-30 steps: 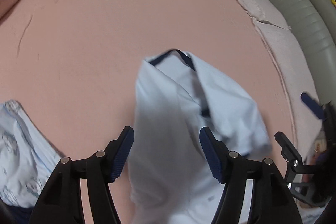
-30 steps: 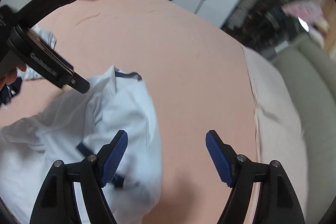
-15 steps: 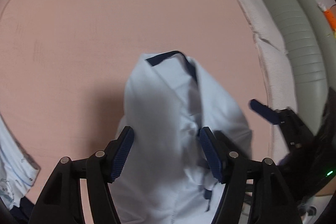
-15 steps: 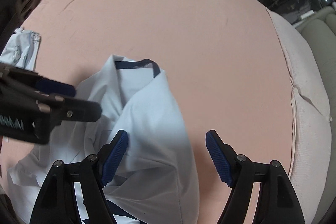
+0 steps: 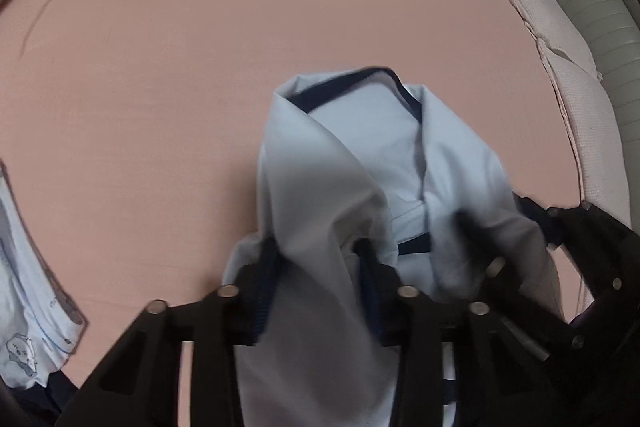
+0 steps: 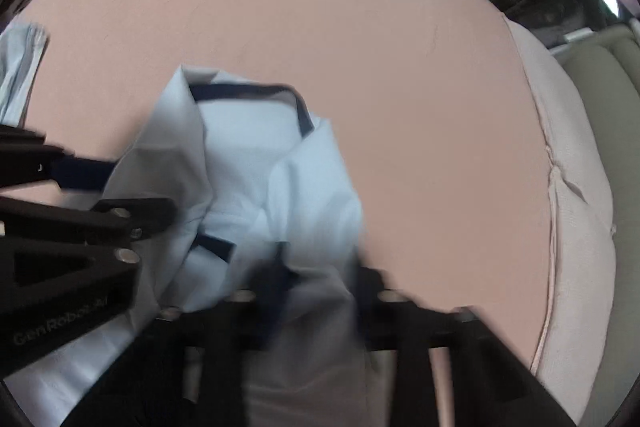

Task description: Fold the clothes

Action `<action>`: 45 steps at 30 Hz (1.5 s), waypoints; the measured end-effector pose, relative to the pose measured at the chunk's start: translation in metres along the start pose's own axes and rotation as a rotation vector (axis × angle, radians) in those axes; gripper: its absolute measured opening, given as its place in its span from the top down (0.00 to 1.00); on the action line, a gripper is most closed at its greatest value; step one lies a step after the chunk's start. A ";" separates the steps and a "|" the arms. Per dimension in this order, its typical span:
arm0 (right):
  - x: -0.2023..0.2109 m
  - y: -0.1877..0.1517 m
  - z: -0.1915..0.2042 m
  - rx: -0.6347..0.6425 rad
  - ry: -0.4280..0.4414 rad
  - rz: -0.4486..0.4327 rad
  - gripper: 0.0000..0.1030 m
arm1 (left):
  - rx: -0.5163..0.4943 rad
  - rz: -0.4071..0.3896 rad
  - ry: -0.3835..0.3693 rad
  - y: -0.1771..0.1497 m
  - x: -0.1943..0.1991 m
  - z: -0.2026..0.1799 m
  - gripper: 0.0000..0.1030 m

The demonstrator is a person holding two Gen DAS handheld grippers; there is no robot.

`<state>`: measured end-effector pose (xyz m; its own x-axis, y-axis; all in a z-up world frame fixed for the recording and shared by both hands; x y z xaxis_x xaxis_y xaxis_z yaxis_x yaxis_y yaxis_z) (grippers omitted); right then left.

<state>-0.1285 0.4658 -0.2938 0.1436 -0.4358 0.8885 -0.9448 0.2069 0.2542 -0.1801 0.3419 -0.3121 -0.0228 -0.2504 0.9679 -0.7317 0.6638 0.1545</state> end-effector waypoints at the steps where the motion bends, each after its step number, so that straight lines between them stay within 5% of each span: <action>1: 0.001 0.001 -0.002 0.014 -0.052 -0.013 0.85 | 0.001 -0.022 0.039 0.003 0.003 0.007 0.81; 5: 0.001 -0.004 -0.010 0.053 -0.210 -0.012 0.90 | 0.020 -0.049 0.128 0.014 0.010 0.039 0.83; 7: -0.001 -0.007 -0.021 -0.018 -0.206 0.001 0.90 | 0.053 -0.052 0.137 0.017 0.012 0.055 0.83; 11: -0.009 -0.012 -0.053 -0.157 -0.301 0.059 0.90 | 0.023 -0.106 0.302 0.025 0.021 0.088 0.83; 12: -0.012 -0.014 -0.055 -0.198 -0.263 0.064 0.90 | 0.021 -0.103 0.301 0.026 0.020 0.093 0.83; 16: -0.008 -0.025 -0.048 -0.294 -0.088 0.037 0.90 | 0.119 -0.068 0.132 0.021 0.019 0.103 0.83; 19: 0.000 -0.026 -0.043 -0.315 -0.049 -0.001 0.89 | 0.144 -0.060 0.058 0.021 0.025 0.105 0.83; 23: 0.023 -0.023 -0.042 -0.339 0.063 -0.072 0.85 | 0.204 -0.035 -0.145 0.014 0.045 0.102 0.81; 25: 0.042 -0.024 -0.043 -0.310 0.071 -0.119 0.68 | 0.195 -0.055 -0.226 0.010 0.059 0.100 0.70; 26: 0.050 -0.024 -0.043 -0.293 0.067 -0.141 0.51 | 0.181 -0.062 -0.253 0.008 0.063 0.099 0.53; 27: 0.055 -0.026 -0.046 -0.279 0.068 -0.158 0.36 | 0.161 -0.068 -0.264 0.005 0.067 0.098 0.34; 28: 0.064 -0.029 -0.043 -0.260 0.076 -0.183 0.33 | 0.137 -0.078 -0.260 0.002 0.070 0.098 0.31; 34: 0.077 -0.041 -0.046 -0.240 0.136 -0.193 0.32 | 0.061 -0.084 -0.214 -0.029 0.079 0.099 0.30; 45: 0.115 -0.094 -0.033 -0.132 0.030 -0.133 0.32 | -0.043 -0.095 -0.182 -0.067 0.081 0.051 0.30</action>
<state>-0.0136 0.4256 -0.2029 0.2749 -0.4410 0.8544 -0.8705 0.2632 0.4159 -0.1681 0.2413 -0.2537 -0.0805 -0.4343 0.8972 -0.7066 0.6597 0.2559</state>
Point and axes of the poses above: each gripper's, at about its wrist camera, not at the fingertips, and x roughly against the way its jaws point, z to its left, y to its top, the point moved 9 cm from there along -x, roughly the way its jaws point, and after that the axes turned 5 degrees about x, right-handed, at the moved point
